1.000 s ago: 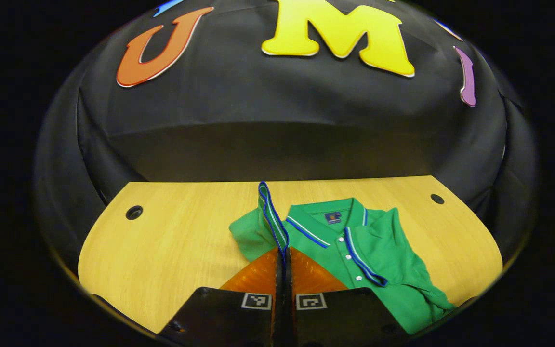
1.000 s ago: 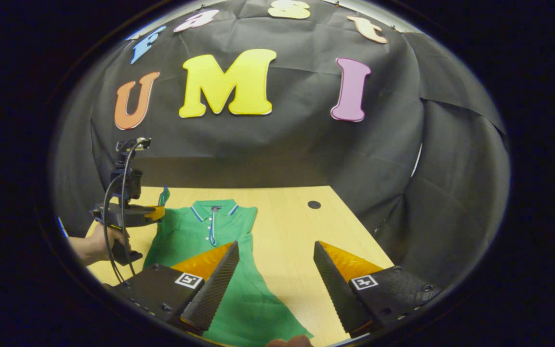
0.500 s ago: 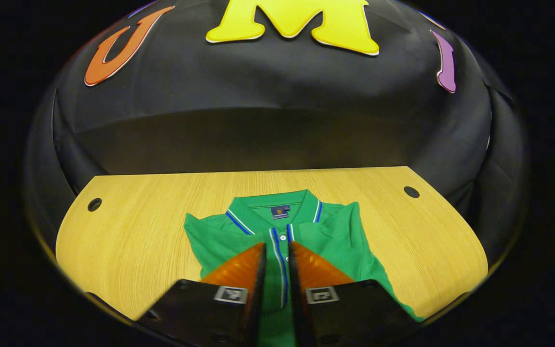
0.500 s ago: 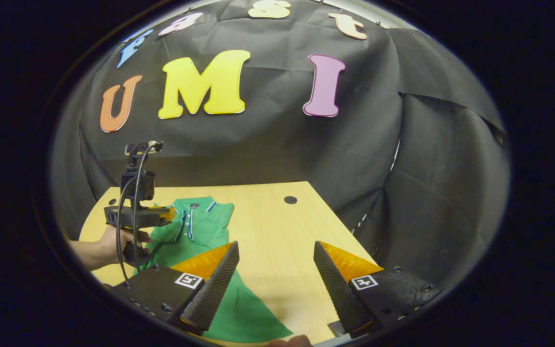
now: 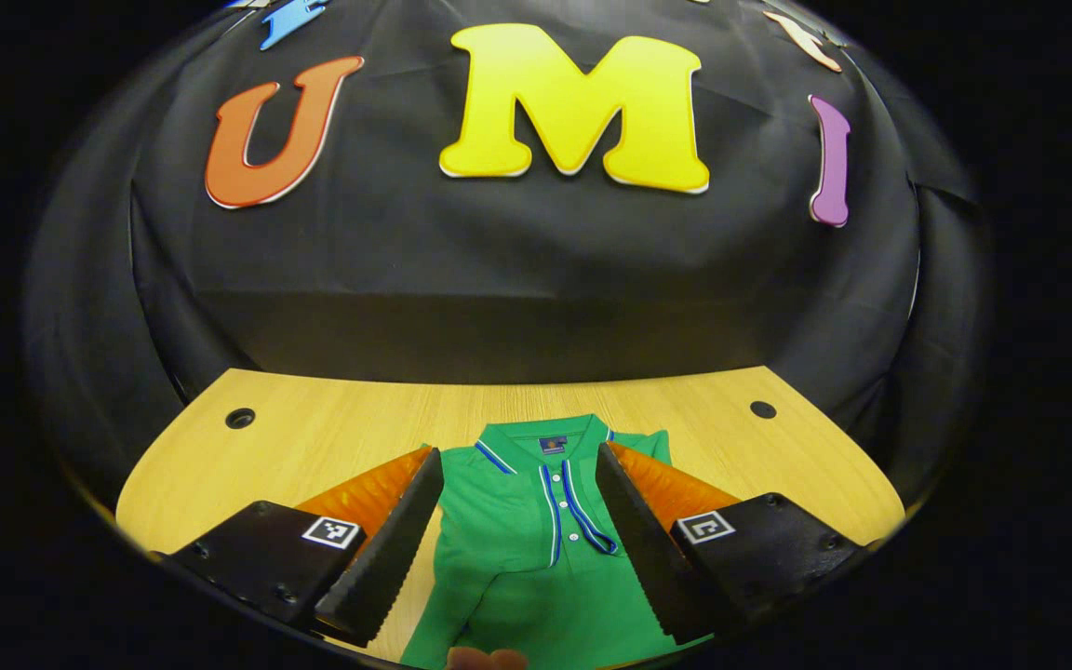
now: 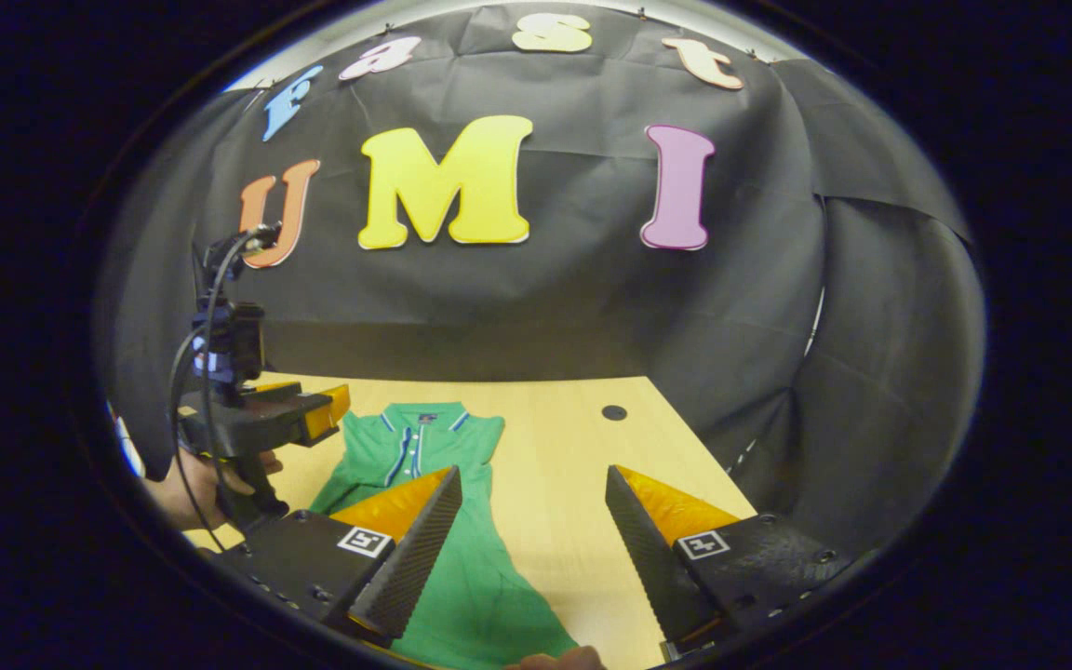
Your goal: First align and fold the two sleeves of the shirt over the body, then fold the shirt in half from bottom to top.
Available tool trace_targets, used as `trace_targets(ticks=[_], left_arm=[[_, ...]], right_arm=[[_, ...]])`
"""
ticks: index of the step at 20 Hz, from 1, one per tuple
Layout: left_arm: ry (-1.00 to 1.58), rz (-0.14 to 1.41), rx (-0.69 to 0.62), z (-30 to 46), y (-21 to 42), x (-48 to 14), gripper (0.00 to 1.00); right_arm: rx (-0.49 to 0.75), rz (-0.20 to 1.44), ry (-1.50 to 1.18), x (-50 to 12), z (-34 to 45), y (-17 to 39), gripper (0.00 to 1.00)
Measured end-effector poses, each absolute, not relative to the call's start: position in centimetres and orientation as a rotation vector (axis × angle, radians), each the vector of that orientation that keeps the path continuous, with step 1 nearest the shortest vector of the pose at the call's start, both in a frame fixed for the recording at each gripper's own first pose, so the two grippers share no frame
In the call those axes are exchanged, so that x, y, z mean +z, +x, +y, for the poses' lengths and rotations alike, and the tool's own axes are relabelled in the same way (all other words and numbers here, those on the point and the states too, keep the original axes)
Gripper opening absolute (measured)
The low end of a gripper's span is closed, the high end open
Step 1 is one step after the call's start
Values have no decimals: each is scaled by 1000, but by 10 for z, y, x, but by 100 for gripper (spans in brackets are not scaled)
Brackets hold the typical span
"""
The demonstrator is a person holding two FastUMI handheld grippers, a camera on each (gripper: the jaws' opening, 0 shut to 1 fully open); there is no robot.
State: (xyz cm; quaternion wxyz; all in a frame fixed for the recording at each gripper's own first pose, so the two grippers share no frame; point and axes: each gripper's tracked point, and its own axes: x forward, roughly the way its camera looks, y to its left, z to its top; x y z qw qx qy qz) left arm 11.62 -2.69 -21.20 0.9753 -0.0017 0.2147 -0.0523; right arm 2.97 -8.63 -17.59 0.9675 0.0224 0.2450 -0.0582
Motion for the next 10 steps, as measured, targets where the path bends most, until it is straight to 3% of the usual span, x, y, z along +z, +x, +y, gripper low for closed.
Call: trace_targets(ticks=[6,10], left_arm=[[-1,335,-81,13,49,-143,100],[-47,359,-57,36,6,-139,100]], right_arm=[[-34,444,40,-159,-60,28,97],[4,454,26,-162,-59,10,97]])
